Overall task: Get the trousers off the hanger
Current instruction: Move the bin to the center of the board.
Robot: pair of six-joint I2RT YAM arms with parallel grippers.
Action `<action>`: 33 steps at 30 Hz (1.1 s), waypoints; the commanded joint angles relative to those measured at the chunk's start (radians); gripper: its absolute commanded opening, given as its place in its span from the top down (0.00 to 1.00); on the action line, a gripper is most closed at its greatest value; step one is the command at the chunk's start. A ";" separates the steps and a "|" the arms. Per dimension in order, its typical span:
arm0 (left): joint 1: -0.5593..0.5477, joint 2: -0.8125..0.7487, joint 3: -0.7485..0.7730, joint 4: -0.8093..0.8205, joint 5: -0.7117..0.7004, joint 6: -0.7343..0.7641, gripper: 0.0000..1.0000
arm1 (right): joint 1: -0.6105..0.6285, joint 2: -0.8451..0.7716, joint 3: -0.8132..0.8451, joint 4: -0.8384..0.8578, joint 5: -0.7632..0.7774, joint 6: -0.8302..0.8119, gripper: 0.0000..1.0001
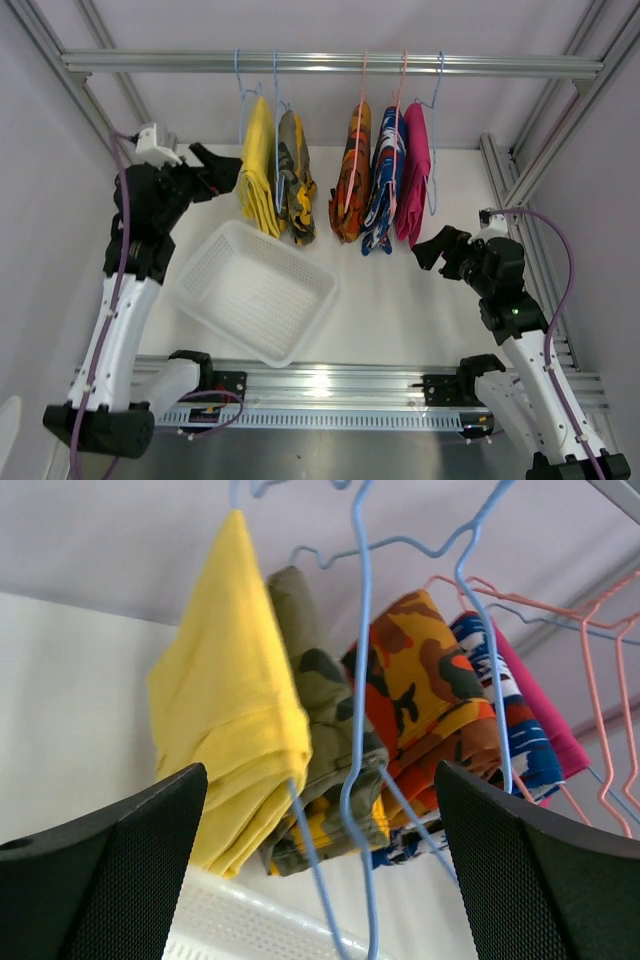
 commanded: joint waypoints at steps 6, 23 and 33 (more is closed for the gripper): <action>0.010 -0.296 -0.189 -0.243 -0.342 -0.045 0.01 | -0.001 -0.012 0.056 -0.002 0.008 0.013 0.01; 0.010 -0.092 -0.250 -0.472 -0.434 0.007 0.01 | 0.008 -0.006 0.261 -0.072 -0.055 -0.002 0.00; 0.015 0.000 -0.295 -0.477 -0.383 -0.056 0.01 | 0.010 -0.018 0.319 -0.051 -0.020 0.023 0.01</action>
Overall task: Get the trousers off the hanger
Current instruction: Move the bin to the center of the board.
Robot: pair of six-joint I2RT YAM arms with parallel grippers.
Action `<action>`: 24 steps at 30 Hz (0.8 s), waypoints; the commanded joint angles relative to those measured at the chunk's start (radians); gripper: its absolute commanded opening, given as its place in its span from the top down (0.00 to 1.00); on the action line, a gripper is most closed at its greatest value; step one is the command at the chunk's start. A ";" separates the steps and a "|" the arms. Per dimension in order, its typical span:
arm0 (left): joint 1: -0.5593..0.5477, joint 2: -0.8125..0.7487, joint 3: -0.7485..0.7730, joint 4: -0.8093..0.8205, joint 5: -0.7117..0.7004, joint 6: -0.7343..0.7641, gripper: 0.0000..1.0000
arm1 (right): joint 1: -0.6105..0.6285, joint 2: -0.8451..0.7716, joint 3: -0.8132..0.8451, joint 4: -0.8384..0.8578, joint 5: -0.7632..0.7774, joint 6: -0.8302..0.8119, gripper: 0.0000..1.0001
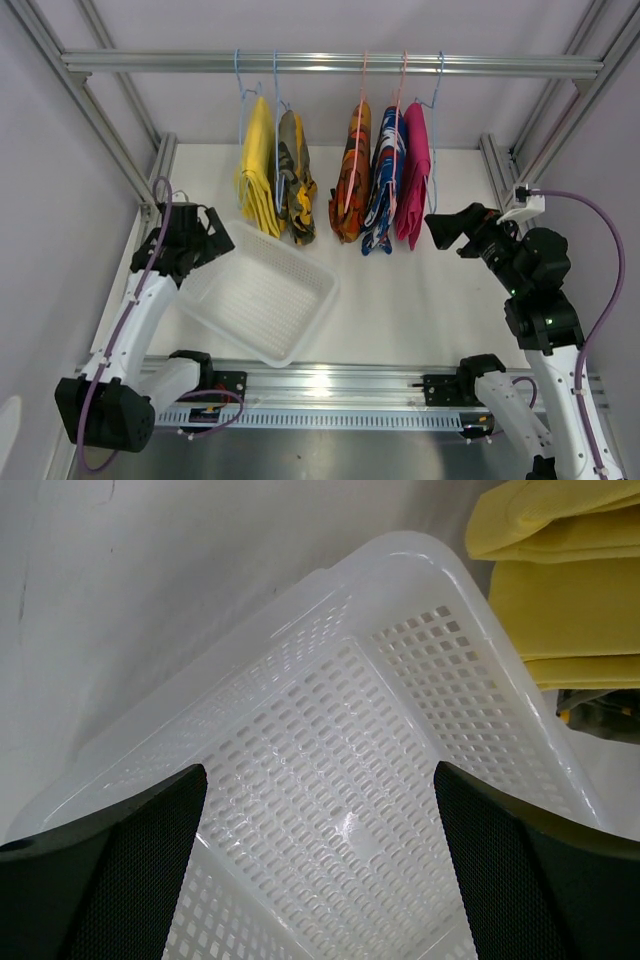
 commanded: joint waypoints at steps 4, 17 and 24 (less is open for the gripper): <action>0.023 0.056 -0.040 0.032 -0.003 -0.064 0.00 | 0.003 -0.001 -0.041 0.024 0.010 0.010 0.01; 0.163 0.347 0.093 0.065 0.160 -0.154 0.01 | 0.002 0.003 -0.062 0.016 0.036 -0.015 0.01; 0.162 0.513 0.242 0.061 0.094 -0.170 0.01 | 0.000 0.006 -0.091 0.019 0.061 -0.039 0.01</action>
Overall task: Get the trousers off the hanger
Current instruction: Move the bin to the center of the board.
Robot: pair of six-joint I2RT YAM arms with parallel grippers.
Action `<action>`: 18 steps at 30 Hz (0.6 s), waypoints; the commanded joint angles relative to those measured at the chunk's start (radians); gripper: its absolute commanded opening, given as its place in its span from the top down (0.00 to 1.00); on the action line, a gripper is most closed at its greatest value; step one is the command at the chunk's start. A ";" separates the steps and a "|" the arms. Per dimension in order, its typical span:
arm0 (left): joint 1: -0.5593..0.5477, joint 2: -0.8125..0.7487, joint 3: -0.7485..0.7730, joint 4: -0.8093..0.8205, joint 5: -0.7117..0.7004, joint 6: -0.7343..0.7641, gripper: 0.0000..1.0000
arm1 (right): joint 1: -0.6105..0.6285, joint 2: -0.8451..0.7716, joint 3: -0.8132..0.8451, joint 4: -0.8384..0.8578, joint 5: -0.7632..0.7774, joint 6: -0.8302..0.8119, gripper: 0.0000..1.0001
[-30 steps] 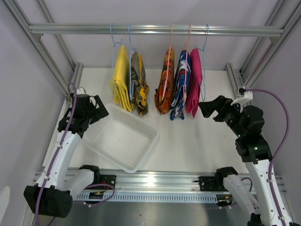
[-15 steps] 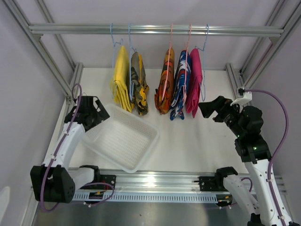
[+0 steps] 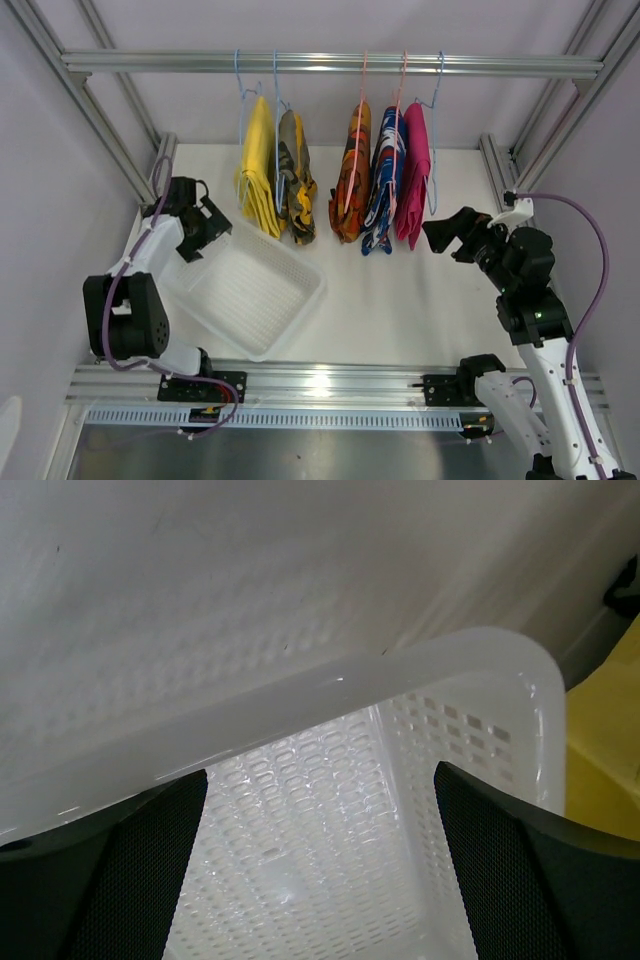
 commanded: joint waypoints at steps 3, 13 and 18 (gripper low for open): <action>0.005 0.087 0.154 0.020 -0.048 -0.011 0.01 | 0.000 0.003 -0.027 0.036 0.023 -0.027 0.01; -0.009 0.299 0.366 0.025 -0.102 0.015 0.01 | -0.008 0.043 -0.041 0.072 0.031 -0.020 0.01; -0.039 0.417 0.478 0.028 -0.117 0.029 0.01 | -0.011 0.057 -0.042 0.080 0.040 -0.018 0.01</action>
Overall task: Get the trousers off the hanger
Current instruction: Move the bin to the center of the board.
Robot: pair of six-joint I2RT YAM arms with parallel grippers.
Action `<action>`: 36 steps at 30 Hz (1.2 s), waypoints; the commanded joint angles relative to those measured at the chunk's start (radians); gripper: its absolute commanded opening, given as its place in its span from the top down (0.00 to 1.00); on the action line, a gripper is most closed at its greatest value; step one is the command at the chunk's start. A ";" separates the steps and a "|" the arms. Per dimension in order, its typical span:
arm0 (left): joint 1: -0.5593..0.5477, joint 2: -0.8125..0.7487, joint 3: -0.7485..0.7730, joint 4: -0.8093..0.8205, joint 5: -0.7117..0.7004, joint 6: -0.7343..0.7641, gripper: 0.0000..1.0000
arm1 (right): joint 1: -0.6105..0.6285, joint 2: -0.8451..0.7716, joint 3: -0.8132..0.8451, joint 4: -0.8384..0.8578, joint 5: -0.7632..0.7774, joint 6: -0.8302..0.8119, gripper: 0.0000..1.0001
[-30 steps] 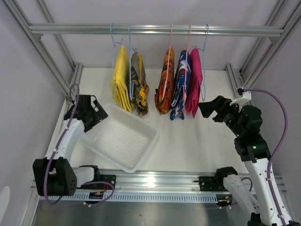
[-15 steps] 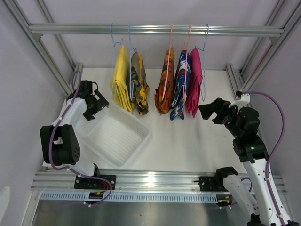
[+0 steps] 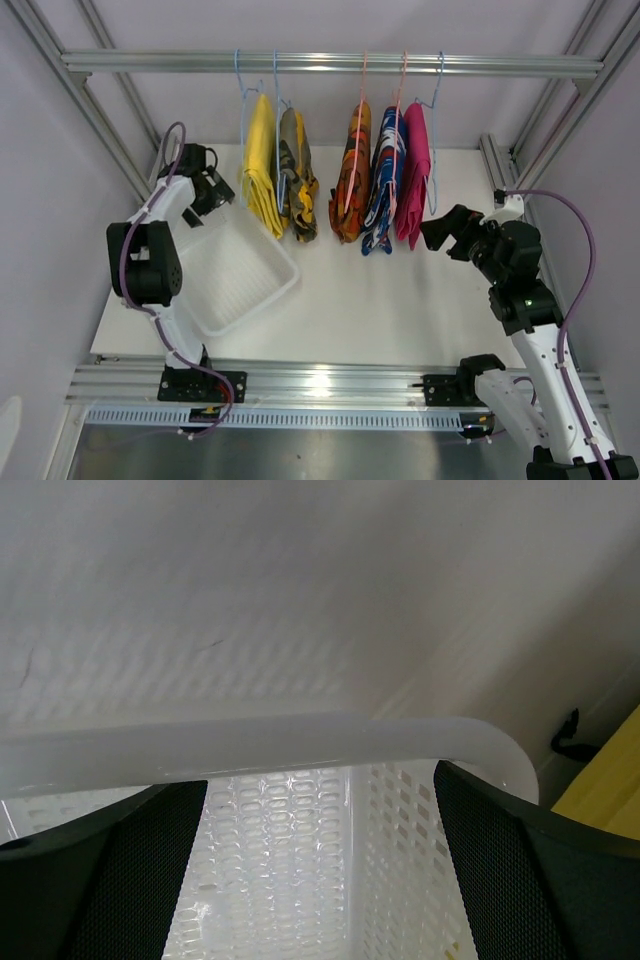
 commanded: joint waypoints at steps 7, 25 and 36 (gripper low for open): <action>-0.102 0.144 0.224 0.038 -0.001 0.012 0.01 | -0.007 0.029 -0.011 0.086 0.026 -0.006 0.01; -0.176 -0.050 0.172 0.047 -0.036 0.082 0.01 | 0.000 0.055 0.032 0.064 -0.003 0.009 0.01; -0.176 -0.430 -0.027 -0.049 -0.024 0.003 0.01 | 0.004 0.055 0.187 -0.012 0.032 -0.018 0.01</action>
